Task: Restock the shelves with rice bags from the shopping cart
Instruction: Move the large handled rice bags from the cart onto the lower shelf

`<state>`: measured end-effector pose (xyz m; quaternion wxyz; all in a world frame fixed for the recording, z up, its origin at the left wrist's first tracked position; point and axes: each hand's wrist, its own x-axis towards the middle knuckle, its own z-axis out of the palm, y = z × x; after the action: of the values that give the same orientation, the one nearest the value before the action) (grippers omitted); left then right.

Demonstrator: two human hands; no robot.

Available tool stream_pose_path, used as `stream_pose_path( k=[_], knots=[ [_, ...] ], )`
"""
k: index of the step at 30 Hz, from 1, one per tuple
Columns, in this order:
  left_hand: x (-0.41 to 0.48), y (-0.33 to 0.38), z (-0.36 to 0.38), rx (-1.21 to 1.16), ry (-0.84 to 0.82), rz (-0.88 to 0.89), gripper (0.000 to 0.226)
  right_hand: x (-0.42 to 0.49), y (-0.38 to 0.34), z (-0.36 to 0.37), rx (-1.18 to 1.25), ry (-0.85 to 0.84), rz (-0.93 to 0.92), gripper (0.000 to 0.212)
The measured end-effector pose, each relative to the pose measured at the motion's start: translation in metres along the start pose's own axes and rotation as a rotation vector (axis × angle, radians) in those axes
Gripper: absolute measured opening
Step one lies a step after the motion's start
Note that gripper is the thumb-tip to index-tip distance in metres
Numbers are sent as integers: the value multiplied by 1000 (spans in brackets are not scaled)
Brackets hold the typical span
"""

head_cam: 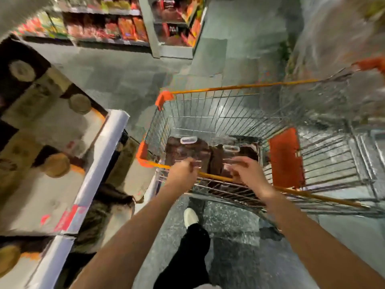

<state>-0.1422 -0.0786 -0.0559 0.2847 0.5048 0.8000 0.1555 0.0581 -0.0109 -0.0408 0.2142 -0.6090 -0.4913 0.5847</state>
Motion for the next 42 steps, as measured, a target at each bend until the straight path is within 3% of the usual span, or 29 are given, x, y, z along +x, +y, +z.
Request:
stream_pose_path(
  k=[5,7,13,15,19,24,25,28,29,31,35,36,39,42],
  knots=[
    [89,-15,29,-56,-357,-111,43,68,17,8,-142,-13,165,19],
    [109,-9,36,-113,-466,-111,30,86,27,6,-209,-22,221,20],
    [163,-1,86,-250,-583,-290,6,129,59,-24,-248,79,368,21],
    [180,0,104,-228,-613,-357,18,150,73,-38,-217,115,416,25],
    [211,-7,139,-190,-651,-503,66,197,99,-57,-264,100,530,46],
    [230,-22,187,-220,-648,-684,70,244,128,-63,-338,16,638,72],
    [232,-28,198,-240,-636,-716,79,252,138,-63,-328,11,653,83],
    [232,-36,216,-343,-567,-817,134,280,182,-65,-331,-18,666,120],
    [231,-27,212,-380,-575,-828,132,285,189,-67,-313,-9,687,124],
    [231,-23,211,-308,-610,-824,106,289,181,-67,-256,25,708,113],
    [239,-23,211,-303,-665,-840,132,298,193,-76,-157,50,712,125],
    [241,-26,214,-355,-683,-857,135,297,190,-77,-141,25,718,118],
    [243,-28,218,-473,-737,-913,146,293,176,-75,-11,-42,760,61],
    [244,-24,218,-515,-701,-935,151,295,174,-75,76,-61,802,49]
  ],
)
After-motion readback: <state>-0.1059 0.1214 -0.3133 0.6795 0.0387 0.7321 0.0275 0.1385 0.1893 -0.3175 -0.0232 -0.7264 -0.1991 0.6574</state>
